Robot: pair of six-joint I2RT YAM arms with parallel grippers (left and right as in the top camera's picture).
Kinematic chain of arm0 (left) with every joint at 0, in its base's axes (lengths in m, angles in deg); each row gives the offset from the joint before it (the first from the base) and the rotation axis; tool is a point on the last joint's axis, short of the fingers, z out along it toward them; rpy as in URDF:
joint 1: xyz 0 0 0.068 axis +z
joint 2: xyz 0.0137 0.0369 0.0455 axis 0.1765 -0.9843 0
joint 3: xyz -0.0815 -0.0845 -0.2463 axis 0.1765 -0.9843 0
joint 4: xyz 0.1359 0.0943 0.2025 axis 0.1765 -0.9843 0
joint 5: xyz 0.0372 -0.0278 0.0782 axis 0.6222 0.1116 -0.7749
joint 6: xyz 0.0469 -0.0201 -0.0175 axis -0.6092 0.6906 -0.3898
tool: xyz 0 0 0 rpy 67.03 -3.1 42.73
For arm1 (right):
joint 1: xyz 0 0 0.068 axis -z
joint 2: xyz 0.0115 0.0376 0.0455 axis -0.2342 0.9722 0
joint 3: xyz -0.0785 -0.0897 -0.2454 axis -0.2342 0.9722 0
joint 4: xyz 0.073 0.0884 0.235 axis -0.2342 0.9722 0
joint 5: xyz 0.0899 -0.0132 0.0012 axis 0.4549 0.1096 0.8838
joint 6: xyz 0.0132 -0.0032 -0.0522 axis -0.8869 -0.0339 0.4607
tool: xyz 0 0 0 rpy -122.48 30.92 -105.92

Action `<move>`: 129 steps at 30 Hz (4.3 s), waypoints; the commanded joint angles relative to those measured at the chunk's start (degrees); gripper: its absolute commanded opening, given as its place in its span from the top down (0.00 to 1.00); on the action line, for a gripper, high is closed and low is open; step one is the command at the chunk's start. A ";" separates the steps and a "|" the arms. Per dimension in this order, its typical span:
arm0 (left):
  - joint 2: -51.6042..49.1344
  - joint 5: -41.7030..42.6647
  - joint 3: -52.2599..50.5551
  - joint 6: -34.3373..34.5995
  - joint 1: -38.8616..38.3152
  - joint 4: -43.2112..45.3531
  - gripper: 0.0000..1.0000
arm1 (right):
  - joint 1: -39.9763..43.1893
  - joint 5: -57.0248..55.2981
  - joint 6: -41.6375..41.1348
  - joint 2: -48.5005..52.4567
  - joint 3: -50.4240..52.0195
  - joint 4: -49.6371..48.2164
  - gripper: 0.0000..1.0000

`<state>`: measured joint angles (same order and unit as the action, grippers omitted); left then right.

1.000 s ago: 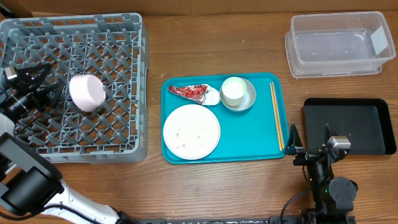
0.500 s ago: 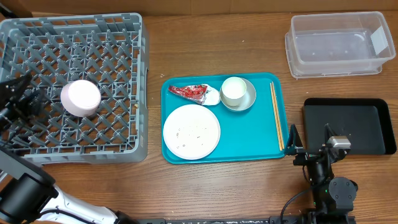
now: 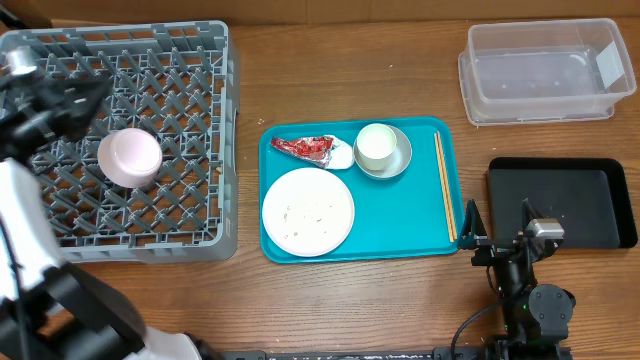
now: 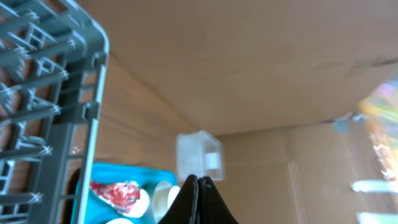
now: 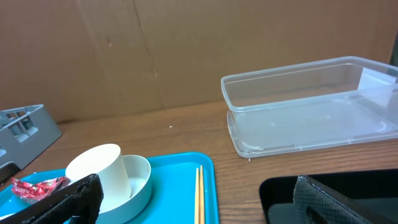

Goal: Sort waste into correct bins and load items into the dishwasher
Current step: 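Lower the bowl into the rack, open the left gripper, withdraw, then reach the left gripper to the white paper cup and grasp it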

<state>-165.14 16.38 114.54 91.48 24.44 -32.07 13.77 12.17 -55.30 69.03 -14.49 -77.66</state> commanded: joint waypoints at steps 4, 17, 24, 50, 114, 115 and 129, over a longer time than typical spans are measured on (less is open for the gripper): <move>7.63 -59.89 4.55 -16.13 -17.77 -15.61 0.96 | -0.17 -0.55 -0.22 -0.50 0.59 -0.33 0.01; -2.56 -95.78 1.99 -12.79 -33.03 -17.75 0.96 | -0.17 -0.55 -0.22 -0.50 0.59 -0.33 0.00; -10.23 -95.91 1.99 -12.72 -29.81 -19.12 0.96 | -0.17 -0.55 -0.22 -0.50 0.59 -0.35 0.00; -11.26 -86.49 1.77 -7.80 -17.68 -21.18 0.96 | -0.17 -0.55 -0.22 -0.50 0.59 -0.33 0.00; -22.80 -70.69 8.48 -35.52 -77.33 -1.44 0.44 | -0.17 -0.55 -0.22 -0.50 0.59 -0.35 0.00; -22.80 -70.69 8.48 -35.52 -77.33 -1.29 0.45 | -0.17 -0.55 -0.22 -0.50 0.59 -0.33 0.00; -22.82 -73.35 8.48 -35.54 -77.24 -2.03 0.73 | -0.17 -0.55 -0.22 -0.50 0.59 -0.35 0.00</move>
<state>-187.63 -55.88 122.98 56.38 -53.15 -33.73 13.77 12.17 -55.34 69.05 -14.49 -77.66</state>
